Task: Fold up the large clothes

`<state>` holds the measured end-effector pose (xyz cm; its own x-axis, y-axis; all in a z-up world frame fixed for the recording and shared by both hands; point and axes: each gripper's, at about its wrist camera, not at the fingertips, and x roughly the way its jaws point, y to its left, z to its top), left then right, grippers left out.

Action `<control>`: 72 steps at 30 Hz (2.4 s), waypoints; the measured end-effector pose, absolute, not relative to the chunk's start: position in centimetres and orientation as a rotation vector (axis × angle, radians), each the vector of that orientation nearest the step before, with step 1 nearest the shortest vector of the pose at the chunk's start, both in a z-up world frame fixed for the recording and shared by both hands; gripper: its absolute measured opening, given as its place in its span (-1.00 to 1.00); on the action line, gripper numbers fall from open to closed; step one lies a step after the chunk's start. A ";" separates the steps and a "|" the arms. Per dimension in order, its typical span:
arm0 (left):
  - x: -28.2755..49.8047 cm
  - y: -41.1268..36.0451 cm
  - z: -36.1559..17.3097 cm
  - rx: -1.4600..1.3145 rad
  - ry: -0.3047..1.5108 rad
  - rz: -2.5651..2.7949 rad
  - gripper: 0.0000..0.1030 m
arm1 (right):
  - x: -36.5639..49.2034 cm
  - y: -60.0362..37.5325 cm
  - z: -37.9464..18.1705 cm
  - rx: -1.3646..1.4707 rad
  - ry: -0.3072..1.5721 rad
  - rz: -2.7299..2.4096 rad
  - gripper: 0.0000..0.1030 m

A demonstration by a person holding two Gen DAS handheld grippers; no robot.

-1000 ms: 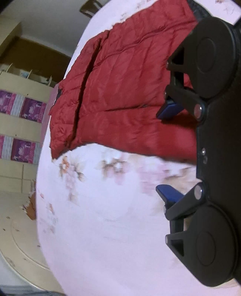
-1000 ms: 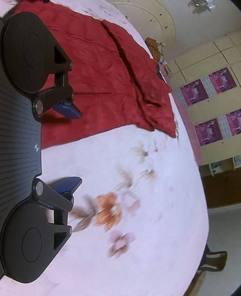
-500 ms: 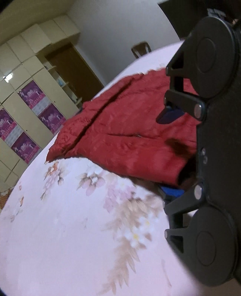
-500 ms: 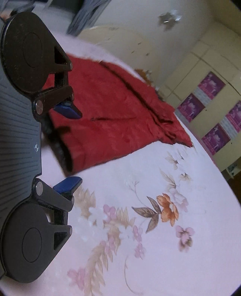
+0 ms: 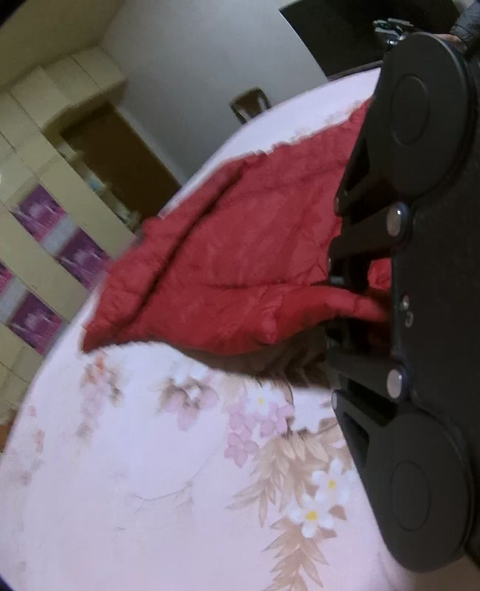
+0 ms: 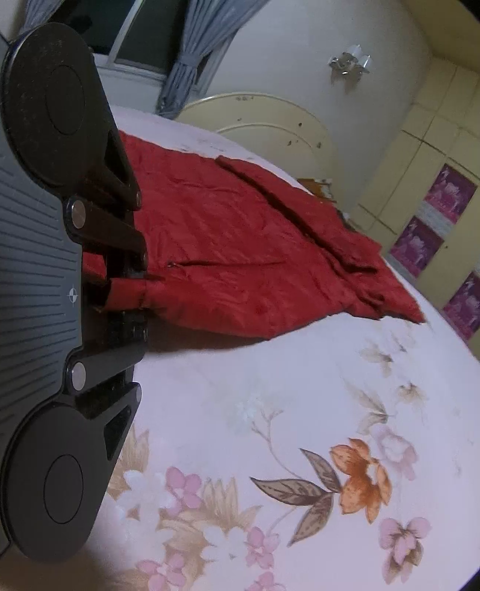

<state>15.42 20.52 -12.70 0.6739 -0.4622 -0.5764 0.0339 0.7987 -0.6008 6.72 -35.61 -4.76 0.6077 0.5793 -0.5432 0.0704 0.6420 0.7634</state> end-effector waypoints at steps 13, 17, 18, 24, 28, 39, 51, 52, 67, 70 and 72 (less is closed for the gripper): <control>16.2 21.1 -8.8 -0.661 0.686 -0.270 -0.87 | 8.0 -36.4 -0.9 0.836 0.752 0.380 -0.88; 19.1 21.3 -6.1 -0.687 0.614 -0.294 -0.87 | 10.9 -36.6 2.2 0.818 0.685 0.403 -0.88; 20.1 21.2 -5.5 -0.695 0.596 -0.296 -0.87 | 11.9 -36.6 3.0 0.821 0.668 0.412 -0.88; 29.1 21.1 -3.0 -0.769 0.511 -0.328 -0.86 | 20.0 -36.4 6.6 0.858 0.607 0.417 -0.88; 37.3 20.3 -2.9 -0.760 0.538 -0.345 -0.86 | 27.4 -36.0 7.6 0.884 0.613 0.402 -0.88; 52.4 21.8 -8.6 -0.731 0.615 -0.215 0.72 | 44.5 -35.4 1.8 0.888 0.682 0.225 0.27; 58.0 20.3 -12.4 -0.410 0.862 -0.251 0.17 | 49.8 -34.3 -3.5 0.566 0.822 0.133 0.39; 58.5 19.9 -12.7 -0.374 0.884 -0.239 0.11 | 50.2 -33.8 -3.8 0.543 0.839 0.138 0.29; 58.3 17.1 -5.7 -0.185 0.553 -0.283 -0.86 | 49.7 -29.4 2.0 0.198 0.569 0.166 -0.92; 60.7 16.3 -7.5 -0.206 0.584 -0.247 -0.86 | 51.6 -28.9 0.8 0.186 0.594 0.125 -0.92; 62.1 16.1 -9.3 -0.199 0.633 -0.209 -0.86 | 52.8 -28.4 -1.1 0.168 0.642 0.092 -0.92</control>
<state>62.12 16.08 -9.27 0.7868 -0.2532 -0.5629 0.1320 0.9599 -0.2473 52.84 -28.43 -1.08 0.7975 0.1369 -0.5876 -0.0328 0.9823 0.1844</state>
